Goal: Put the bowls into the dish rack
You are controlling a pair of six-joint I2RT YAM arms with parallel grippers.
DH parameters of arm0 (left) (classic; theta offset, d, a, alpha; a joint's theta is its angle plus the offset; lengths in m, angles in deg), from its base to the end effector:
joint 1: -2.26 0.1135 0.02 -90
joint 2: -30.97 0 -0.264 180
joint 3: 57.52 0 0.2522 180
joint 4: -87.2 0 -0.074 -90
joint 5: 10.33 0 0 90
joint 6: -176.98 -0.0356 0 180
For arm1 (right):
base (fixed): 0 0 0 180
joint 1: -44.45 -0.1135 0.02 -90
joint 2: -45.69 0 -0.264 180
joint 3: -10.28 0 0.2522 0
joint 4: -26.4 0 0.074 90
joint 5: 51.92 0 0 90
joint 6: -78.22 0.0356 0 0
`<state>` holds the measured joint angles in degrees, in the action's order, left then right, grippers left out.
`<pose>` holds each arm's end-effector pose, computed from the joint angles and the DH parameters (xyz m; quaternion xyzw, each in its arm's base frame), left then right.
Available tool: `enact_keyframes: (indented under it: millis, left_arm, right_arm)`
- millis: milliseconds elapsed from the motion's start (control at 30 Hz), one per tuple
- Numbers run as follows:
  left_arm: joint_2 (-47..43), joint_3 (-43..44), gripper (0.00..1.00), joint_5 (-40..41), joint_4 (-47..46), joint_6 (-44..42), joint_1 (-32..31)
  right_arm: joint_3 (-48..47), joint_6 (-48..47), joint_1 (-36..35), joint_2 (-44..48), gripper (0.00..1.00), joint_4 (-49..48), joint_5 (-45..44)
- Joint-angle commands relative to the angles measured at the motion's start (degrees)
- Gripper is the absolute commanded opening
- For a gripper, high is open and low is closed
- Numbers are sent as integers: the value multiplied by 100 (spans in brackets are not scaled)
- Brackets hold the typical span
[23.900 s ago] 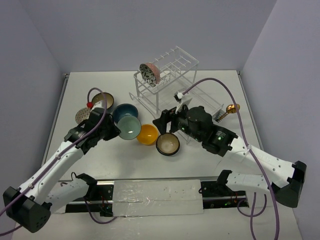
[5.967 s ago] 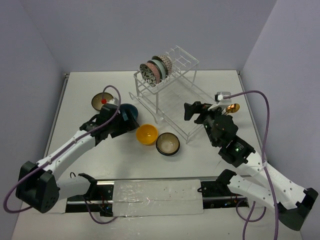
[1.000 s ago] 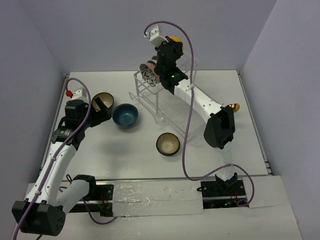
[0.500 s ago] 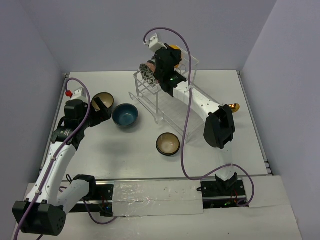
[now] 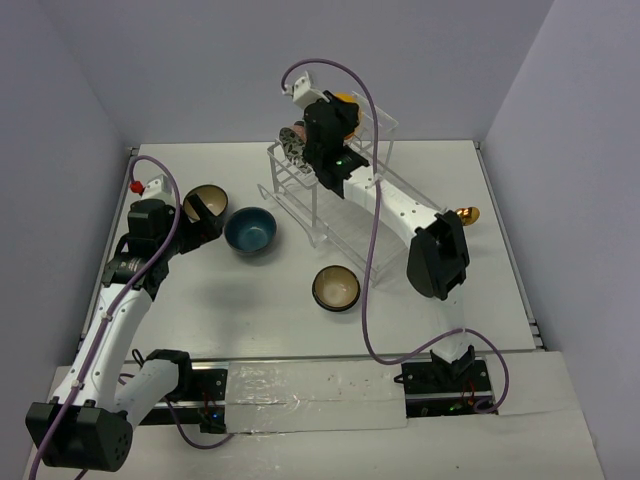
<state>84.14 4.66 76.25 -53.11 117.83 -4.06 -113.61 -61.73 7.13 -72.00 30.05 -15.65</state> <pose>0.2036 -0.0247 0.3084 -0.1701 0.8519 -0.1822 0.4606 0.4058 0.2733 0.3787 -0.1891 0.6716 -0.3814 0.6064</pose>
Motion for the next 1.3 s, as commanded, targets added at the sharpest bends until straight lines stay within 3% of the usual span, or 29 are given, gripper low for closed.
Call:
enact_keyframes:
  millis: [0, 1033, 1267]
  left_arm:
    - [-43, -17, 99, -106, -220, -79, 35]
    - [-35, -35, 98, -97, -229, -88, 79]
    - [-26, -35, 98, -132, -229, -79, 88]
  right_arm:
    - [79, 222, -126, 334, 22, 114, 56]
    - [343, 1699, -82, 1231, 42, 1493, 1304]
    - [352, 2147, -91, 1635, 55, 1986, 1664]
